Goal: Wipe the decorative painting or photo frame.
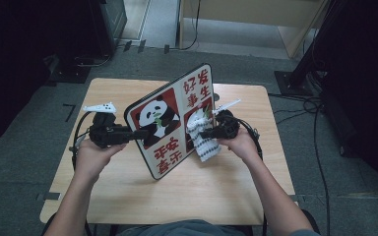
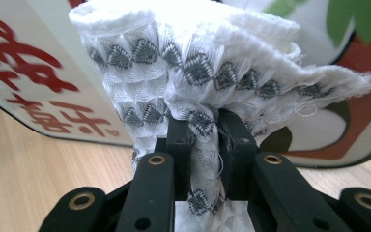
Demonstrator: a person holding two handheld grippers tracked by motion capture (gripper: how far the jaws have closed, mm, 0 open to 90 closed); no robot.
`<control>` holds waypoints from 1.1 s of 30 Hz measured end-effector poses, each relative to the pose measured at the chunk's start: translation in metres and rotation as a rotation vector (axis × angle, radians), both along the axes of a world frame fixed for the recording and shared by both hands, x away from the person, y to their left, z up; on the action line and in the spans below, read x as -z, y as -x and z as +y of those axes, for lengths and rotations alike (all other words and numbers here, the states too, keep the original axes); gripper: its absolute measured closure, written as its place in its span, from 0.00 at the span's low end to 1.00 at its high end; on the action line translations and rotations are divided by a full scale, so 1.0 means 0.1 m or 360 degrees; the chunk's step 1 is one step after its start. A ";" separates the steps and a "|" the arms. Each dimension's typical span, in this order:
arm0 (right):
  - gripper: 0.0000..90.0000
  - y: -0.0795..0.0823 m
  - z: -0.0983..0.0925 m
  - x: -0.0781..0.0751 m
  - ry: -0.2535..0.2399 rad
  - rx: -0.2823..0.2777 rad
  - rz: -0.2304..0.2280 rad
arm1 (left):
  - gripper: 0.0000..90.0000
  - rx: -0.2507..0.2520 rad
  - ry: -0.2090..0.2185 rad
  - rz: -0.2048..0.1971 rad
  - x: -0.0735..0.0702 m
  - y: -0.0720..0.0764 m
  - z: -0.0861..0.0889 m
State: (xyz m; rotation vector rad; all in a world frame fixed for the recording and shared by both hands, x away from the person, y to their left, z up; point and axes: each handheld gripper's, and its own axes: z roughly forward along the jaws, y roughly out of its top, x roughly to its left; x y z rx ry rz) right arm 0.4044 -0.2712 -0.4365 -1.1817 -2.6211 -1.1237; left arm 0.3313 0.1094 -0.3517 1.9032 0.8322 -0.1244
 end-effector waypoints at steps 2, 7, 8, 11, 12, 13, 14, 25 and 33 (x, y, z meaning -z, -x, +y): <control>0.87 0.01 0.01 -0.07 -0.0012 -0.0005 -0.0020 | 0.82 -0.0001 0.0001 0.0002 0.00 0.00 0.00; 0.87 0.02 0.04 -0.23 -0.0047 -0.0014 -0.0084 | 0.82 -0.0005 0.0004 0.0001 0.01 0.00 0.01; 0.87 0.03 0.05 -0.28 -0.0060 -0.0008 -0.0098 | 0.82 -0.0004 0.0002 0.0000 0.01 0.00 0.01; 0.87 0.05 0.08 -0.43 -0.0094 -0.0028 -0.0158 | 0.82 -0.0005 -0.0001 -0.0002 0.00 0.00 0.00; 0.87 0.06 0.09 -0.49 -0.0101 -0.0033 -0.0177 | 0.82 -0.0006 0.0000 -0.0002 0.00 0.00 0.00; 0.87 0.07 0.09 -0.55 -0.0114 -0.0037 -0.0199 | 0.82 -0.0002 -0.0002 -0.0003 0.00 0.00 0.00; 0.87 0.08 0.09 -0.62 -0.0127 -0.0037 -0.0225 | 0.82 -0.0004 -0.0001 -0.0002 0.00 -0.01 0.00; 0.87 0.08 0.22 -1.27 -0.0186 -0.0090 -0.0432 | 0.82 -0.0006 0.0002 0.0000 0.00 -0.01 0.00; 0.87 0.02 0.44 -1.72 -0.0170 -0.0149 -0.0536 | 0.82 0.0001 0.0000 0.0000 0.00 0.00 0.00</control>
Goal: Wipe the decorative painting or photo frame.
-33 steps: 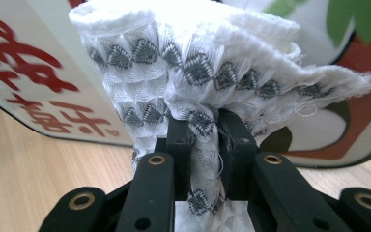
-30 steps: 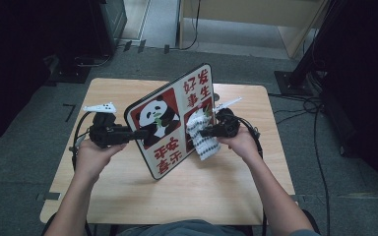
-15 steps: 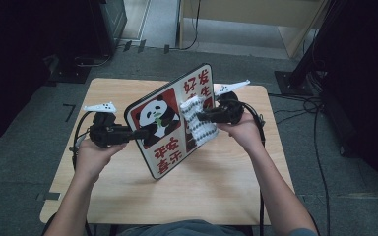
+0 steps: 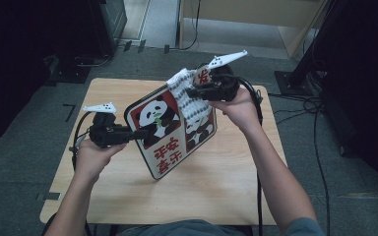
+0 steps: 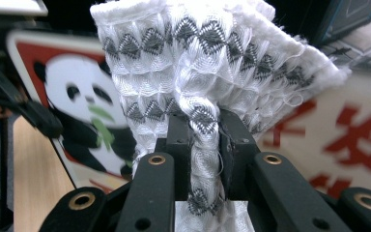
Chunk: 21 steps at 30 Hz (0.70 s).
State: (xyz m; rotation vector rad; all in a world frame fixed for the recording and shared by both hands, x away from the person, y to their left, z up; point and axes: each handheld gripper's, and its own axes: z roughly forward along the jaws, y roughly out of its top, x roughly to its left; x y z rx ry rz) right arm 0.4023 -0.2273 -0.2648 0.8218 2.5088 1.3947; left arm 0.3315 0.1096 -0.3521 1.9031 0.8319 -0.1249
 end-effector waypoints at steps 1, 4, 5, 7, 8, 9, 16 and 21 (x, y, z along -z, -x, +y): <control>0.87 -0.02 0.02 -0.03 0.0003 -0.0008 -0.0011 | 0.82 -0.0005 0.0008 0.0004 0.00 0.00 0.00; 0.87 -0.07 0.07 -0.08 0.0009 -0.0008 0.0003 | 0.82 -0.0001 0.0006 0.0005 0.00 0.00 0.00; 0.87 -0.08 0.09 -0.07 0.0009 -0.0004 0.0015 | 0.82 -0.0003 0.0008 0.0006 0.00 0.00 0.00; 0.87 -0.11 0.10 -0.04 0.0011 -0.0010 0.0026 | 0.82 0.0003 0.0003 0.0003 0.00 0.00 0.01; 0.87 -0.12 0.10 -0.03 0.0012 -0.0015 0.0024 | 0.82 0.0005 0.0003 0.0001 0.01 0.00 0.01; 0.87 -0.13 0.10 -0.02 0.0008 -0.0014 0.0034 | 0.82 0.0008 0.0004 0.0000 0.01 0.00 0.01; 0.87 -0.13 0.08 0.05 0.0002 -0.0020 0.0052 | 0.82 0.0011 0.0008 0.0000 0.01 -0.01 0.01; 0.87 -0.12 0.07 0.12 0.0007 -0.0023 0.0060 | 0.82 0.0008 0.0006 0.0001 0.01 -0.01 0.01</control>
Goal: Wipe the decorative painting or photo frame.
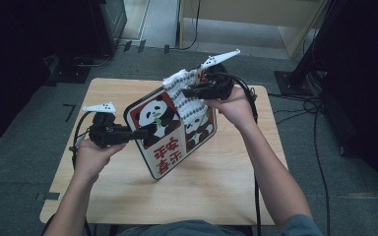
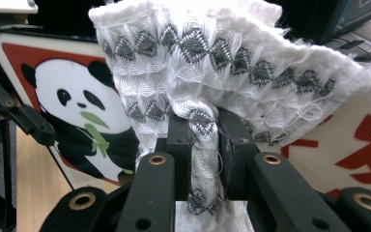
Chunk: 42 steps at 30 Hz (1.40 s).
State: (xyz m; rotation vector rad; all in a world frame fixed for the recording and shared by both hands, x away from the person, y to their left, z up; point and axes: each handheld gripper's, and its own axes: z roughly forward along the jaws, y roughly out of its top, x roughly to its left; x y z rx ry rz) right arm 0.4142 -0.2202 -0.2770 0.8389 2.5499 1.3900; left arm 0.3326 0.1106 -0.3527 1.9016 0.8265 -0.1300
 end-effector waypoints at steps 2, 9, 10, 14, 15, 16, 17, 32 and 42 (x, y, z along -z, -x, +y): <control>0.87 0.00 0.00 0.03 -0.0005 0.0002 0.0005 | 0.82 0.0002 -0.0002 -0.0001 0.00 0.00 0.00; 0.87 0.01 -0.02 0.11 0.0006 -0.0005 0.0022 | 0.82 0.0004 0.0004 0.0000 0.00 0.00 0.00; 0.87 0.02 -0.02 0.13 0.0005 -0.0007 0.0023 | 0.82 0.0005 0.0004 0.0000 0.00 0.00 0.00; 0.87 0.02 -0.06 0.20 -0.0005 -0.0014 0.0029 | 0.82 0.0009 0.0004 0.0000 0.00 0.00 0.00; 0.87 0.02 -0.07 0.22 -0.0011 -0.0010 0.0030 | 0.82 0.0010 0.0003 0.0000 0.00 0.00 0.00; 0.87 0.02 -0.08 0.24 -0.0020 -0.0012 0.0030 | 0.82 0.0010 0.0001 0.0000 0.00 0.00 0.00; 0.87 0.03 -0.09 0.26 -0.0029 -0.0006 0.0037 | 0.82 0.0011 -0.0001 0.0000 0.00 0.00 0.00; 0.87 0.04 -0.15 0.43 -0.0041 -0.0017 0.0071 | 0.82 0.0005 -0.0004 0.0002 0.00 0.01 0.00; 0.87 0.05 -0.14 0.51 -0.0041 -0.0004 0.0089 | 0.82 0.0006 0.0001 -0.0003 0.00 0.01 -0.01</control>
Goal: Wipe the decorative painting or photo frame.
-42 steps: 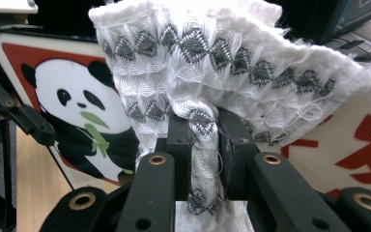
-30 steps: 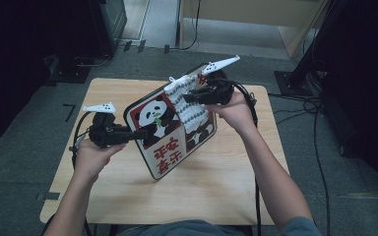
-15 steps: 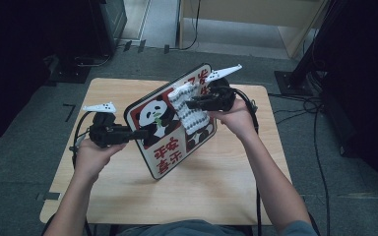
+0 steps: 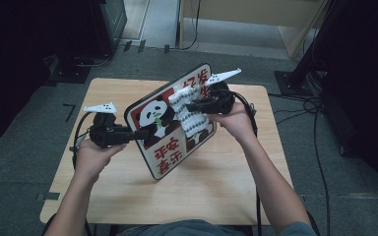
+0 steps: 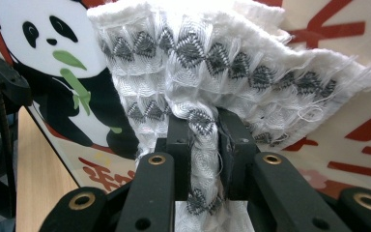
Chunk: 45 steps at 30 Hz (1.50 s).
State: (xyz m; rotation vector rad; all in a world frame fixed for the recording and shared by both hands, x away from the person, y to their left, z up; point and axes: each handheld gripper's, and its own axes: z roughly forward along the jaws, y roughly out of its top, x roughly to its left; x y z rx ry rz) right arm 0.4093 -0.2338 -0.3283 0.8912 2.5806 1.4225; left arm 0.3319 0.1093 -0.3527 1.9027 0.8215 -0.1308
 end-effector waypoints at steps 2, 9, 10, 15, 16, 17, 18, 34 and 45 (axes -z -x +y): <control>0.87 0.00 0.00 0.03 0.0009 -0.0004 0.0001 | 0.82 0.0001 0.0000 0.0000 0.00 0.00 0.00; 0.87 0.03 0.00 0.10 0.0008 0.0001 0.0017 | 0.82 0.0003 -0.0006 0.0000 0.00 0.00 0.00; 0.87 0.03 -0.01 0.11 0.0012 -0.0001 0.0018 | 0.82 0.0004 -0.0006 0.0000 0.00 0.00 0.00; 0.87 0.05 -0.01 0.16 0.0012 -0.0005 0.0020 | 0.82 0.0003 -0.0006 0.0001 0.00 0.00 0.00; 0.87 0.05 -0.02 0.18 0.0002 -0.0004 0.0007 | 0.82 0.0002 -0.0006 0.0001 0.00 0.00 0.00; 0.87 0.06 -0.02 0.18 0.0001 -0.0004 0.0012 | 0.82 0.0003 -0.0006 0.0000 0.00 0.00 0.00; 0.87 0.06 -0.03 0.20 0.0005 -0.0005 0.0009 | 0.82 0.0003 -0.0007 0.0000 0.00 0.00 0.00; 0.86 0.11 -0.05 0.36 0.0059 0.0008 0.0044 | 0.82 0.0010 -0.0014 -0.0002 -0.01 0.01 0.00; 0.86 0.13 -0.05 0.47 0.0067 0.0001 0.0071 | 0.81 0.0011 -0.0014 -0.0001 -0.01 0.01 0.00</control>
